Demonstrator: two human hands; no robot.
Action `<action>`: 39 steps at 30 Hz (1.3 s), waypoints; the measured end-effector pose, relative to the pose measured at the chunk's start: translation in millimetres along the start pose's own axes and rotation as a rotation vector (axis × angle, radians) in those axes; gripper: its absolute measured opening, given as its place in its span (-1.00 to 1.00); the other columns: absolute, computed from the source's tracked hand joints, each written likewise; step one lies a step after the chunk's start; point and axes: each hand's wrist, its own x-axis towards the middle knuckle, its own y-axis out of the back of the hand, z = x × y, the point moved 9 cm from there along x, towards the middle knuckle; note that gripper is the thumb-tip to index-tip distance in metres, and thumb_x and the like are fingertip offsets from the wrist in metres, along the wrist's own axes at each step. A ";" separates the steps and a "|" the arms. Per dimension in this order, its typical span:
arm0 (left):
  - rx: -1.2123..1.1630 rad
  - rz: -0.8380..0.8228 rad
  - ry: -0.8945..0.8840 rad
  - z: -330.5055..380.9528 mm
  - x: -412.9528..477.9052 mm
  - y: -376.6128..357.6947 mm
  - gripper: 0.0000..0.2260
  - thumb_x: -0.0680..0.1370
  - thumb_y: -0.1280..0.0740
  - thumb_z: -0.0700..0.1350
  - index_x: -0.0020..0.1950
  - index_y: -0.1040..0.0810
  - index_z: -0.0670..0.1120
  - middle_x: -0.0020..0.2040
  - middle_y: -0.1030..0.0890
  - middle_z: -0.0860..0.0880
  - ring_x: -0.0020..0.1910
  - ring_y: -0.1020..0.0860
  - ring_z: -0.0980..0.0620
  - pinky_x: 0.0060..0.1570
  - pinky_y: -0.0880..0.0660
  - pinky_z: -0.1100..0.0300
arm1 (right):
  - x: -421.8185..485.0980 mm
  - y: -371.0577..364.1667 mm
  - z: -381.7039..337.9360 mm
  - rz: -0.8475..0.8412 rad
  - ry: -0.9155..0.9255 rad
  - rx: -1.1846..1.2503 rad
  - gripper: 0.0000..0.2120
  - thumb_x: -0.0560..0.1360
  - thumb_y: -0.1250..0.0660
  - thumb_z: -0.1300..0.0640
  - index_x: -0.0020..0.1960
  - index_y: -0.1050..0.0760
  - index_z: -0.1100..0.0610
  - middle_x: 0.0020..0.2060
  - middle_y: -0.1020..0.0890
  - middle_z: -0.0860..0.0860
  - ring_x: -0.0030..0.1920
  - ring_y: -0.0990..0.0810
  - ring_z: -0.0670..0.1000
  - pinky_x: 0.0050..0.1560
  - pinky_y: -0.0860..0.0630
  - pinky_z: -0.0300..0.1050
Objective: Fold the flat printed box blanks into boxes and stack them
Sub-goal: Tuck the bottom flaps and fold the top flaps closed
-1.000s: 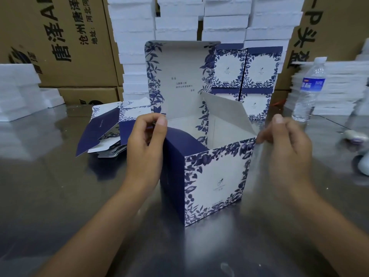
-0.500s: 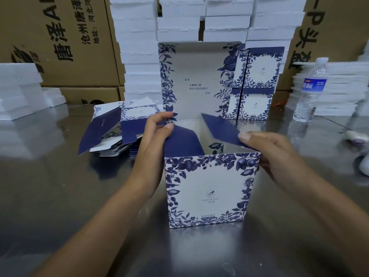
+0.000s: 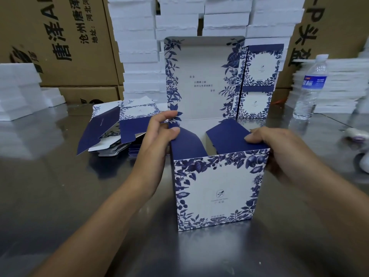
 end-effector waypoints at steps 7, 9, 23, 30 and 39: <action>0.012 -0.089 -0.024 2.6 -4.3 -13.6 -0.75 0.40 -0.23 -0.06 0.05 -0.50 0.12 -0.18 -0.59 0.21 -0.16 -0.56 0.13 -0.16 -0.51 0.28 | -9.4 5.0 5.0 0.041 -0.068 0.110 -0.80 0.47 -0.25 0.16 -0.30 -0.53 0.15 -0.42 -0.63 0.09 -0.53 -0.53 0.05 -0.39 -0.44 -0.19; 0.016 -0.097 -0.025 3.6 -4.5 -15.2 -0.74 0.40 -0.22 -0.06 0.06 -0.49 0.11 -0.18 -0.59 0.23 -0.16 -0.56 0.13 -0.14 -0.50 0.28 | -11.5 8.0 0.6 0.074 -0.048 0.076 -0.70 0.48 -0.25 0.17 -0.41 -0.56 0.13 -0.49 -0.62 0.06 -0.59 -0.52 0.02 -0.48 -0.42 -0.26; 0.033 -0.153 -0.035 5.2 -9.2 -24.1 -0.75 0.39 -0.21 -0.07 0.05 -0.49 0.09 -0.21 -0.60 0.32 -0.19 -0.58 0.29 -0.17 -0.50 0.37 | -23.7 14.7 -10.7 0.231 -0.071 0.016 -0.60 0.48 -0.30 0.19 -0.53 -0.48 0.14 -0.63 -0.52 -0.04 -0.65 -0.47 -0.12 -0.63 -0.29 -0.42; 0.032 -0.202 -0.034 6.6 -11.9 -28.5 -0.75 0.41 -0.22 -0.06 0.06 -0.49 0.11 -0.21 -0.60 0.33 -0.16 -0.58 0.23 -0.18 -0.50 0.39 | -25.6 17.1 -25.8 0.268 -0.022 -0.077 -0.73 0.50 -0.29 0.28 0.08 -0.44 0.48 -0.75 -0.40 -0.12 -0.74 -0.34 -0.21 -0.70 -0.22 -0.44; 0.034 -0.261 -0.016 5.4 -15.5 -35.5 -0.75 0.42 -0.21 -0.07 0.07 -0.48 0.08 -0.21 -0.60 0.29 -0.18 -0.57 0.29 -0.20 -0.48 0.43 | -26.0 24.2 -25.9 0.325 -0.016 -0.077 -0.78 0.49 -0.31 0.23 -0.13 -0.50 0.42 -0.73 -0.41 -0.10 -0.73 -0.35 -0.20 -0.69 -0.21 -0.43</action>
